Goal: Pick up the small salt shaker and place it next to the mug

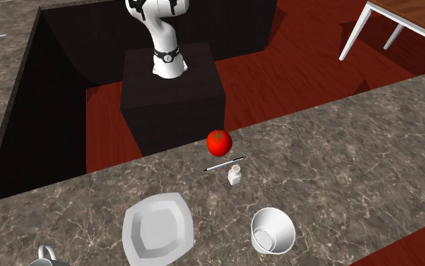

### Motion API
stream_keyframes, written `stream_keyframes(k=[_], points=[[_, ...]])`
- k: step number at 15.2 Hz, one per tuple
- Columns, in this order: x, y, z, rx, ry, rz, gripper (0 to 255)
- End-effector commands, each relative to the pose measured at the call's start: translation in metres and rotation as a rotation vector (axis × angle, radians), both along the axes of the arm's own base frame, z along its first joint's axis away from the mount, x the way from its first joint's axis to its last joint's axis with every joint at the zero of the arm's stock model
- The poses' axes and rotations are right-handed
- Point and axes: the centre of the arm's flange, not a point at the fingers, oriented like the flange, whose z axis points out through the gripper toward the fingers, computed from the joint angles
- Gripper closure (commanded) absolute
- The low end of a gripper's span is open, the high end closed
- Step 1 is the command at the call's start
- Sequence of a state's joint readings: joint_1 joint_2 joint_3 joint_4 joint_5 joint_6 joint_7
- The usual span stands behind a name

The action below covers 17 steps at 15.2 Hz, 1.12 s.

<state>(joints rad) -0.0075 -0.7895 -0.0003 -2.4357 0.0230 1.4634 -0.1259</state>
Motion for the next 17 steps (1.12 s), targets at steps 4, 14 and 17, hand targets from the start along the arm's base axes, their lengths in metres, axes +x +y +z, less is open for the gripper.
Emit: stream_keyframes(k=[4, 14, 17], points=[[0.021, 0.016, -0.028, -0.008, -0.02, 0.003, 0], [0.093, 0.066, -0.118, -0.036, -0.088, 0.013, 0], [0.116, 0.081, -0.145, -0.045, -0.109, 0.015, 0]])
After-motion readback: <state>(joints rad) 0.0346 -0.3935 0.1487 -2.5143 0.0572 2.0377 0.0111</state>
